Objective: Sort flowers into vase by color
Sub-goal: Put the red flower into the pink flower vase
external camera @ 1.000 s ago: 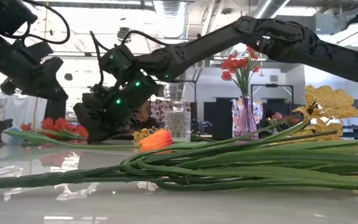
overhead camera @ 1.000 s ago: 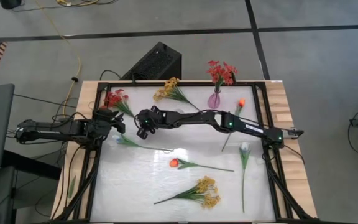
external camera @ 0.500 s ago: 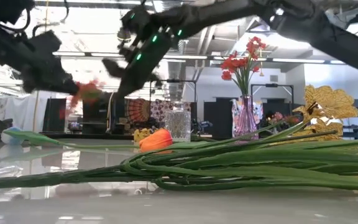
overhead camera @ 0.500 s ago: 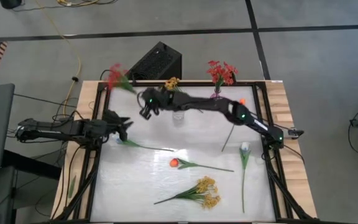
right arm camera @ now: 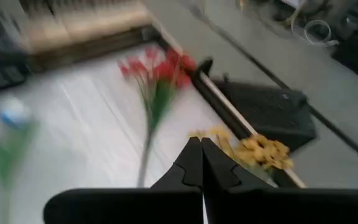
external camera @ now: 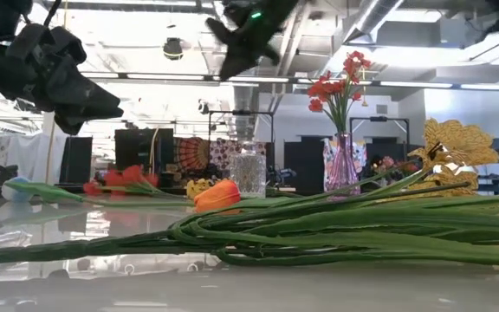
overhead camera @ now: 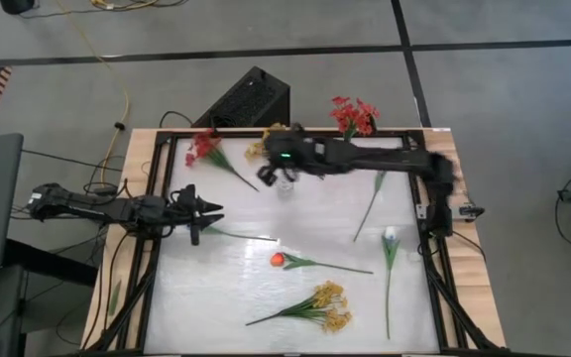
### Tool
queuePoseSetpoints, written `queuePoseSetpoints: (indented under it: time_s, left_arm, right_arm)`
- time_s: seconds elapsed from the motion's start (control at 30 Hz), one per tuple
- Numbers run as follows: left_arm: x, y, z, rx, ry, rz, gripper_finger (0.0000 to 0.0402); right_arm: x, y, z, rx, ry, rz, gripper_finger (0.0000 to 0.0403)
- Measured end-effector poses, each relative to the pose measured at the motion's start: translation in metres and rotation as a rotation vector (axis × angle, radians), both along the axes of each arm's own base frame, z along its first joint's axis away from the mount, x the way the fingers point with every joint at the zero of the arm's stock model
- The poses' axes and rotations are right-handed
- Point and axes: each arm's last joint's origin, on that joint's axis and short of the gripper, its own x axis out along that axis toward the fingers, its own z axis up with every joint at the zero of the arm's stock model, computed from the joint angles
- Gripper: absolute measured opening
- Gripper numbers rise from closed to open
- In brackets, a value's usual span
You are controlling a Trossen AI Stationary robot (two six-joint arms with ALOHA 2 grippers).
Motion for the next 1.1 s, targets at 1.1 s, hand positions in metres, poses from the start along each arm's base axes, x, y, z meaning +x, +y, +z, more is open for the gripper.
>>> queuePoseSetpoints:
  time_s: [1.1]
  left_arm:
    - [-0.002, 0.004, 0.024, 0.206, -0.073, 0.151, 0.0125]
  right_arm:
    - [0.121, -0.07, -0.161, 0.43, 0.069, 0.127, 0.0077]
